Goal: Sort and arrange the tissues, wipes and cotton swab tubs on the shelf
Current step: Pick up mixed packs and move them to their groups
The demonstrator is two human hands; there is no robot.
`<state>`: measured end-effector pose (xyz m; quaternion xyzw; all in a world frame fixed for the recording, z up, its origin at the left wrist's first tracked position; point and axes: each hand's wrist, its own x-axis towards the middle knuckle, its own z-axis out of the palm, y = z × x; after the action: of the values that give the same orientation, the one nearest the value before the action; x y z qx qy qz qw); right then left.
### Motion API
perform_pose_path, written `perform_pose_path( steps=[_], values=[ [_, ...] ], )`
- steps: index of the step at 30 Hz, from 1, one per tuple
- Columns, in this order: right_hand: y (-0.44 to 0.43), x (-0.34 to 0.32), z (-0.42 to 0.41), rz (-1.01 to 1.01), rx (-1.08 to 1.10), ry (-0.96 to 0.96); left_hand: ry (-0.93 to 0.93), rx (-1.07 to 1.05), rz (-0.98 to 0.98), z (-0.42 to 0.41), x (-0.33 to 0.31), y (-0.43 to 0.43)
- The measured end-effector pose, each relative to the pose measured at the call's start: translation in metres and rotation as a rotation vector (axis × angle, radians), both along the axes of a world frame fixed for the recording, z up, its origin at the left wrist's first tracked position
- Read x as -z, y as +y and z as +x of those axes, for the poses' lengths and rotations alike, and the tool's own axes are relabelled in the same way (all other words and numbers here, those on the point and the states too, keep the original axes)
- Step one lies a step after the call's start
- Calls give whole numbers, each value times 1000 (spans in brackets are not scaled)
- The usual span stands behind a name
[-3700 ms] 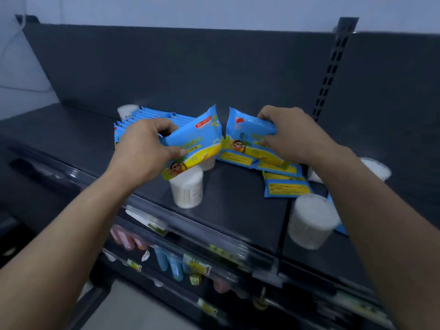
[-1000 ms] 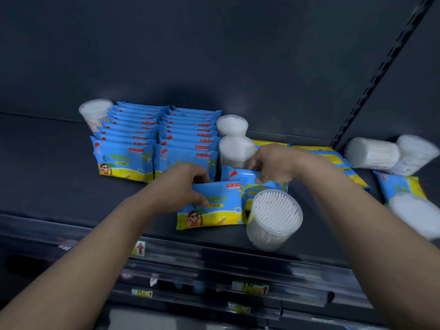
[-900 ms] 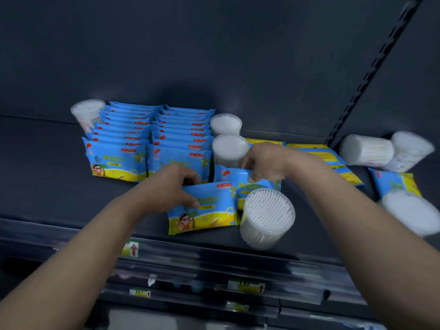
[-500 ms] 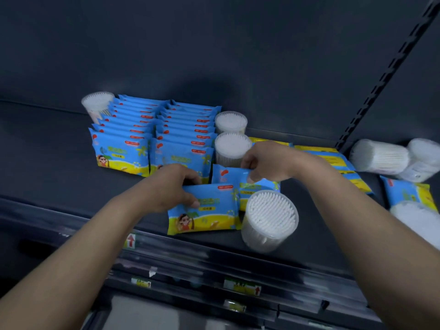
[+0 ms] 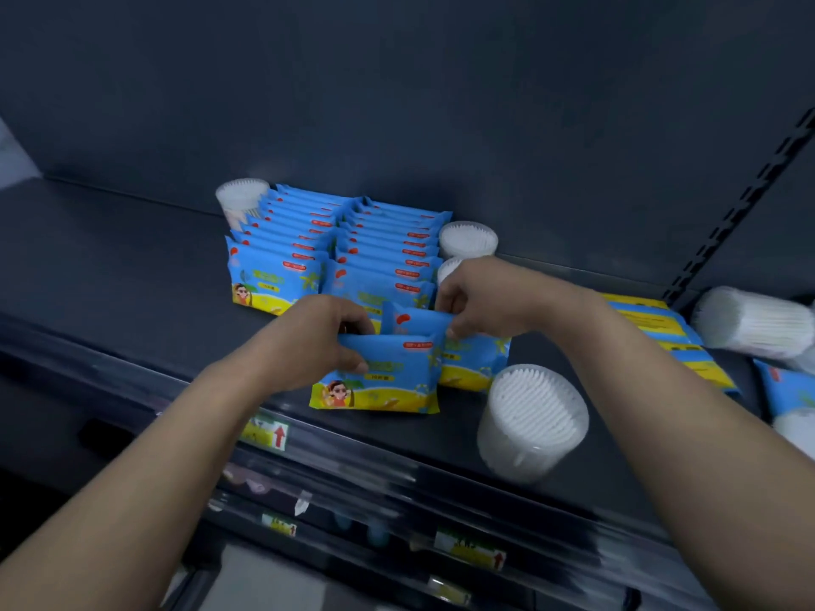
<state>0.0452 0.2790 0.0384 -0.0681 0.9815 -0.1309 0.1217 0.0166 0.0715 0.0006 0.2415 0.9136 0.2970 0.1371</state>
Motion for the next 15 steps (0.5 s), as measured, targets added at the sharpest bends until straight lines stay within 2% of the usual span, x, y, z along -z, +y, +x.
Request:
perform_pose_path(
  steps=[5, 11, 15],
  values=[
    [-33, -2, -14, 23, 52, 44, 93, 38, -41, -34, -5, -42],
    [-78, 4, -42, 51, 151, 116, 290, 2, -104, -89, -3, -101],
    [-89, 10, -51, 106, 229, 131, 380, 72, -142, -116, 6, -112]
  ],
)
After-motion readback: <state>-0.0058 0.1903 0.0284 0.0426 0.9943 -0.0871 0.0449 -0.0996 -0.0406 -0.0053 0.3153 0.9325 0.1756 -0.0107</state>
